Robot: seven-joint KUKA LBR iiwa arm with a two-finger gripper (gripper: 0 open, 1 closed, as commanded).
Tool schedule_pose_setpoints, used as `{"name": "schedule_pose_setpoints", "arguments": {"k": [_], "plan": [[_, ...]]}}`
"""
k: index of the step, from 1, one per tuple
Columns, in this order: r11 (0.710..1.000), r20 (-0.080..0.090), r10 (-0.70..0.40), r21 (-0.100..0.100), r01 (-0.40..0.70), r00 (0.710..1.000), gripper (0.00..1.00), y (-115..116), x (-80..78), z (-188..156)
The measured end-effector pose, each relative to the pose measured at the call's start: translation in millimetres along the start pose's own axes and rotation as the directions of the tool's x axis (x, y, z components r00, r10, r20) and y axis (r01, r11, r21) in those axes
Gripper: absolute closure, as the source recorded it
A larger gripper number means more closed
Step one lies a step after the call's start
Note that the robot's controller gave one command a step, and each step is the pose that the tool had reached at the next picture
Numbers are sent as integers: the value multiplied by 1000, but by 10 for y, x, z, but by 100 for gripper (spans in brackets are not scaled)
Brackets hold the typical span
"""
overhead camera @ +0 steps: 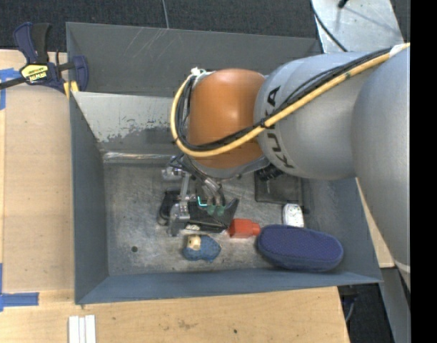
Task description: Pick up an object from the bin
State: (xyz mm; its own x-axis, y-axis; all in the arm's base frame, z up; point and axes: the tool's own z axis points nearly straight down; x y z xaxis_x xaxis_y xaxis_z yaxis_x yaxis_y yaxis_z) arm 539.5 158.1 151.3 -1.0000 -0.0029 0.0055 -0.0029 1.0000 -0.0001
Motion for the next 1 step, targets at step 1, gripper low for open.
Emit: {"name": "schedule_pose_setpoints", "arguments": {"k": [1], "plan": [[958,-2,-285,-11,285,958,0,-731,-536,659]]}}
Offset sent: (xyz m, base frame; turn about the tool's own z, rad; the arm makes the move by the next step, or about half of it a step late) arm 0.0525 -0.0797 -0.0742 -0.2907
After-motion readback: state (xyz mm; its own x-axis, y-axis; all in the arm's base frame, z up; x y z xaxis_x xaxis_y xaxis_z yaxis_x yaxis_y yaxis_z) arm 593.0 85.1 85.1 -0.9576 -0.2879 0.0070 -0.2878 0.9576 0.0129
